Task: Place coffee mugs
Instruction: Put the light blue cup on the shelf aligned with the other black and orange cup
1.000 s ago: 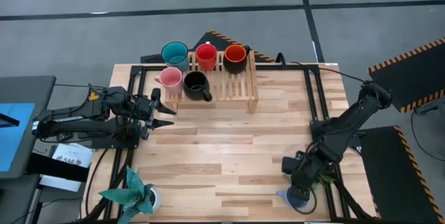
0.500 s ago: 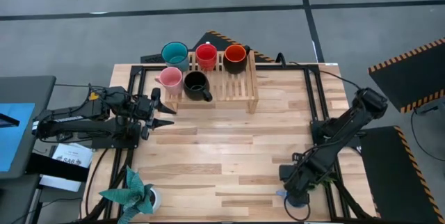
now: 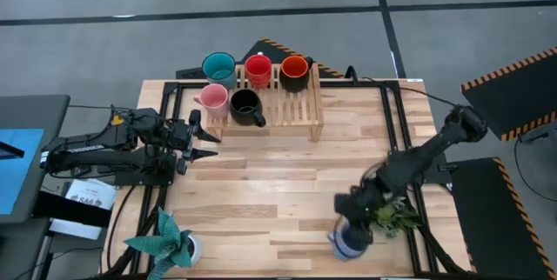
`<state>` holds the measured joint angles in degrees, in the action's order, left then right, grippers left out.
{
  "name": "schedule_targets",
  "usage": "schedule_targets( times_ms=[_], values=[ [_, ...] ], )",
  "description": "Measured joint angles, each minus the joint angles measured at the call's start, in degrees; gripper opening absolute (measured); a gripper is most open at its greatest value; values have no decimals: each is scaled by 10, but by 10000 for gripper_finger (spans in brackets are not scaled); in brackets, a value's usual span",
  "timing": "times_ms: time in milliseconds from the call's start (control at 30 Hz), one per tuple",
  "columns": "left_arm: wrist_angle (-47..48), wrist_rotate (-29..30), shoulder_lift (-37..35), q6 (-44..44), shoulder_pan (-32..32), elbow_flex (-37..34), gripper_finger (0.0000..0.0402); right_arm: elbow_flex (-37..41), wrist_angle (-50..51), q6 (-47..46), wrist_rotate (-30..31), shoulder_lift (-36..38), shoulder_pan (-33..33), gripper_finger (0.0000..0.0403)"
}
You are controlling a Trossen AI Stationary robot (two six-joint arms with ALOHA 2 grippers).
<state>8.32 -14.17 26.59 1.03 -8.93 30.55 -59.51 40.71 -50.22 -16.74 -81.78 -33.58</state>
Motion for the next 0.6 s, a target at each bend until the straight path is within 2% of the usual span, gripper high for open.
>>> schedule_targets(
  times_ms=[167, 333, 467, 600],
  values=[
    [0, 0, 0, 18, 0, 0, 158, -96, 8, 130, 2, 20, 114, 41],
    [0, 0, 0, 16, 0, 0, 158, -257, 101, 247, 46, 0, 233, 41],
    [0, 0, 0, 14, 0, 0, 158, -403, 245, 314, 179, -52, 307, 41],
    [1, 0, 0, 13, 0, 0, 158, -521, 329, 310, 286, -115, 371, 41]
  ],
)
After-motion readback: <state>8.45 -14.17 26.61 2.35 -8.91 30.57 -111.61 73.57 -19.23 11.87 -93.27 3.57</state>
